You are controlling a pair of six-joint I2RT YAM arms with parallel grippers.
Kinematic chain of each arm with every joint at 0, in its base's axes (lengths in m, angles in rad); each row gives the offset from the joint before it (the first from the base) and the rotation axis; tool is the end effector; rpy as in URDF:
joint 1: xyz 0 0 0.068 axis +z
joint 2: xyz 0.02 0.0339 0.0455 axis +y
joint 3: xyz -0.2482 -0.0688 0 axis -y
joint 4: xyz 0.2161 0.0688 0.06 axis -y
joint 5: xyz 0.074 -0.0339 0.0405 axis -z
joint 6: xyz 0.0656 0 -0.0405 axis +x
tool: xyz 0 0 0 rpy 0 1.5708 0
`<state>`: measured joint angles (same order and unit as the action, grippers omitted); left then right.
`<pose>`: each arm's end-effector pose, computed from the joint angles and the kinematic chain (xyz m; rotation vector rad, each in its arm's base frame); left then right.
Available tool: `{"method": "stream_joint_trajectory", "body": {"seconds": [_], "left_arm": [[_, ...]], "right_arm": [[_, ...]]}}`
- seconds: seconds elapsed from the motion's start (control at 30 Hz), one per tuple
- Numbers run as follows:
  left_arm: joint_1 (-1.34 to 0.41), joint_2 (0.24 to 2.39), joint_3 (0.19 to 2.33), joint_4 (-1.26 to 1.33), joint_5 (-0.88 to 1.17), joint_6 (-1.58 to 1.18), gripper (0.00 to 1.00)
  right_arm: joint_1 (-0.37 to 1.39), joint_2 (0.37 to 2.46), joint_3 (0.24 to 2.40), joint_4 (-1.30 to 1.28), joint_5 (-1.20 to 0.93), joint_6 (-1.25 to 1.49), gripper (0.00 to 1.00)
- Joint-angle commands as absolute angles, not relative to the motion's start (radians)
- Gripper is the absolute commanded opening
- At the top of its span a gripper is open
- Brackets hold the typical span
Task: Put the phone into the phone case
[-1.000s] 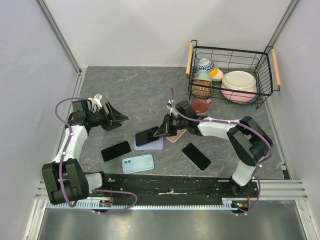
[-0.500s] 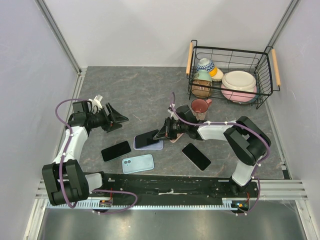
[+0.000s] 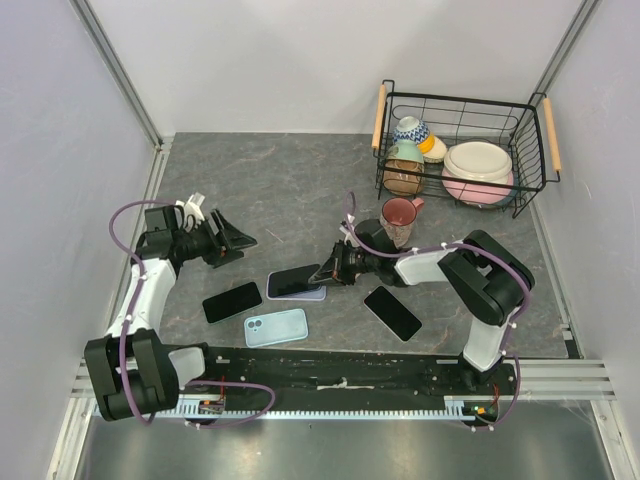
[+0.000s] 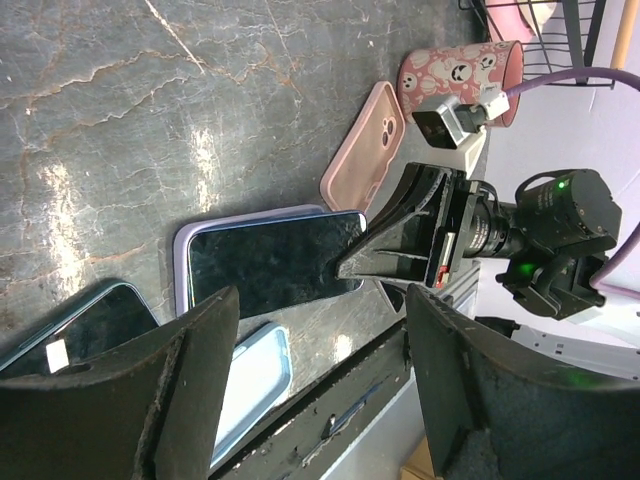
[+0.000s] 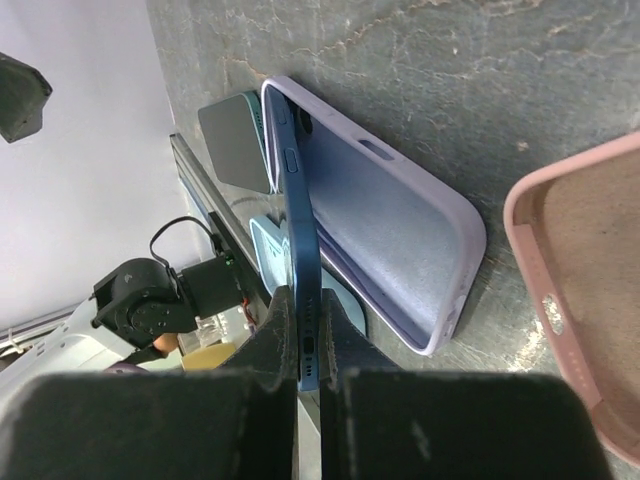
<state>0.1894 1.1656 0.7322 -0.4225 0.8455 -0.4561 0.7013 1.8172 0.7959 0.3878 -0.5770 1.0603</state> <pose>0.2258 -0.0067 0.2166 -0.3643 2.3118 -1.1437 0.2432 0.2522 0.1249 0.0785 2.5860 1.4823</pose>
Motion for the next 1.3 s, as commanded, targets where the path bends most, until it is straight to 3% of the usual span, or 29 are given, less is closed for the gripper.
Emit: {"method": "stream_joint_trajectory", "body": {"seconds": [0.0,0.27,0.7,1.27], "left_arm": [[0.189,1.117,0.724,-0.411,0.828,-0.446,0.73],[0.131,1.118,0.69,-0.406,0.736,-0.498,0.71],[-0.195,1.299,0.77,-0.425,0.499,-0.551,0.68],[-0.334,1.413,0.828,-0.428,0.446,-0.541,0.63]], "right_arm": [[0.712,1.871,0.738,0.39,-0.519,1.115,0.0],[0.712,1.916,0.69,0.428,-0.457,1.12,0.0],[0.713,1.95,0.677,0.419,-0.42,1.092,0.0],[0.716,2.042,0.687,0.37,-0.37,1.0,0.0]]}}
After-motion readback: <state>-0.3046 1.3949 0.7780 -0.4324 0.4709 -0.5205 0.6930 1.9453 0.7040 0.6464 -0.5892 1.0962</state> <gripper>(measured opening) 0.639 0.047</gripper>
